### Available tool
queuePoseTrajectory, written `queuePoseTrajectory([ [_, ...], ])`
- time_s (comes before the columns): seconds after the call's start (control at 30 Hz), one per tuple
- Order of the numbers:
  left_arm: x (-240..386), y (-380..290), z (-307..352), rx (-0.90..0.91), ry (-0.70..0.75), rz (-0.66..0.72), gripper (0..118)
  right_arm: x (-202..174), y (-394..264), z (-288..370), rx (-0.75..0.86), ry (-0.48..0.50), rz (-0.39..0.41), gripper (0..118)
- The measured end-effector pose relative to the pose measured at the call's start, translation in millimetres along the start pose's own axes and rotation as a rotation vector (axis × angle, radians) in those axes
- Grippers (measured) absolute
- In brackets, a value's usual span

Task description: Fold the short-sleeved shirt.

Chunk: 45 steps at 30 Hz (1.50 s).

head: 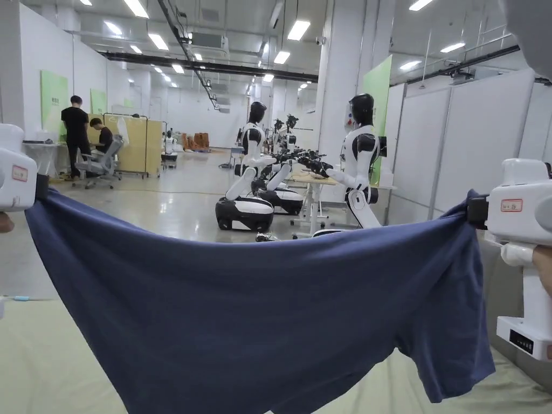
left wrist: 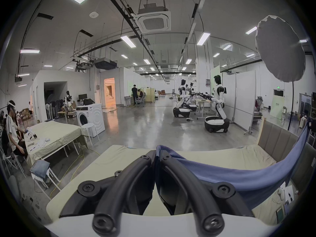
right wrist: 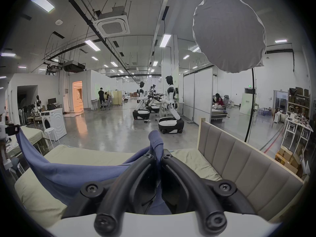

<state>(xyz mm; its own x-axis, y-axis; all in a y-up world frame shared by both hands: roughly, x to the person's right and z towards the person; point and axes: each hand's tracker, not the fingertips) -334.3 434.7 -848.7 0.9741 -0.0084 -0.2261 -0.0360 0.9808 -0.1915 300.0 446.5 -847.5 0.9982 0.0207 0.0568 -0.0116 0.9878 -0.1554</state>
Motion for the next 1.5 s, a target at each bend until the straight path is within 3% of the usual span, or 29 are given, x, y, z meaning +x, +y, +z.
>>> queuePoseTrajectory([
  [0.37, 19.8, 9.5, -78.0, 0.01, 0.029, -0.011, 6, -6.1, 9.7, -82.4, 0.025, -0.031, 0.01, 5],
  [0.7, 43.1, -99.1, -149.2, -0.106, 0.024, -0.012, 6, -16.0, -87.9, -176.6, -0.128, -0.037, 0.025, 5],
  [0.87, 47.4, -135.9, -154.5, -0.162, 0.007, -0.033, 6, -6.2, -123.5, -194.8, -0.171, -0.036, 0.022, 5],
  [1.03, 46.2, -154.3, -126.7, -0.208, 0.004, -0.076, 6, 3.7, -137.3, -171.5, -0.206, -0.026, 0.016, 5],
  [1.23, 36.6, -173.8, -44.4, -0.248, -0.015, -0.091, 6, 14.8, -157.4, -87.8, -0.218, 0.003, 0.031, 5],
  [1.5, 5.0, -284.4, 93.1, -0.423, -0.069, -0.142, 6, 32.5, -255.6, 46.0, -0.312, 0.084, 0.086, 5],
])
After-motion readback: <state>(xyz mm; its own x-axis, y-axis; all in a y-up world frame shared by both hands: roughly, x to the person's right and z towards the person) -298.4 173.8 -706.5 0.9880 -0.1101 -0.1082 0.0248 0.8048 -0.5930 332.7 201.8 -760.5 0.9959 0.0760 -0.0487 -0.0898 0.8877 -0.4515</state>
